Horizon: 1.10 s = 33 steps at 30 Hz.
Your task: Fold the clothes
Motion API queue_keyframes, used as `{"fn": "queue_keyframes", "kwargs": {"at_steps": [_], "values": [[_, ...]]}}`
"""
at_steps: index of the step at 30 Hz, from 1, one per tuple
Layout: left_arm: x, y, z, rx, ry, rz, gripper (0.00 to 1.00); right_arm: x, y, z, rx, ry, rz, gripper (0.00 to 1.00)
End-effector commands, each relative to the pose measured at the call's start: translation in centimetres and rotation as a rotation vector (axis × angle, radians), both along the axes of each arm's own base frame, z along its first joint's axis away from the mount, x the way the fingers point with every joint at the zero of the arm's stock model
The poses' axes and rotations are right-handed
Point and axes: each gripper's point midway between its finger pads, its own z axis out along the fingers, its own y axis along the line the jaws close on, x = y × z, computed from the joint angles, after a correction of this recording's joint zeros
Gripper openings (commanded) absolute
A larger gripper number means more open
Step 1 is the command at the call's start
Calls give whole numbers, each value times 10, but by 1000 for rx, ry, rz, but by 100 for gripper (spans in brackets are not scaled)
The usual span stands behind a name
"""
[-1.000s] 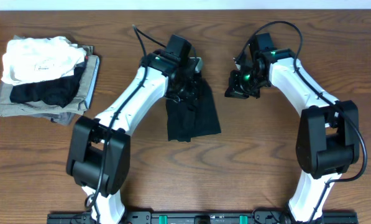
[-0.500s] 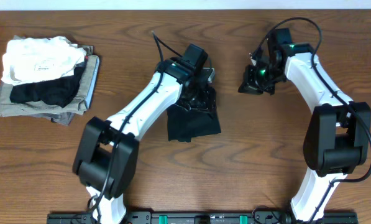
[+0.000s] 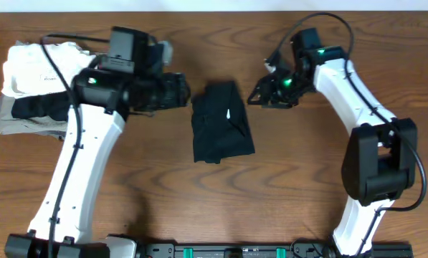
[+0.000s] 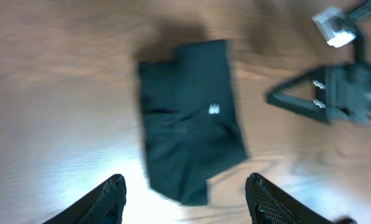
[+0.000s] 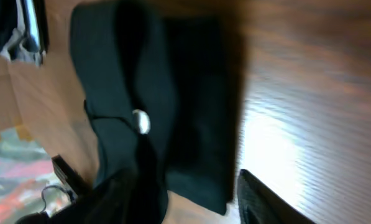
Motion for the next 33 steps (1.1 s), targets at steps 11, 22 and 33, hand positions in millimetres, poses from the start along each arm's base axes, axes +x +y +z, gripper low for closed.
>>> {"fn": "queue_keyframes", "kwargs": {"at_steps": [11, 22, 33], "values": [[-1, 33, -48, 57, 150, 88, 69, -20, 49, -18, -122, -24, 51, 49], [-1, 33, -48, 62, 146, 85, 69, -7, 20, -33, -250, -42, -16, 45], [-1, 33, -48, 61, 146, 86, 69, -14, 29, -43, -228, -15, 25, 38]]}}
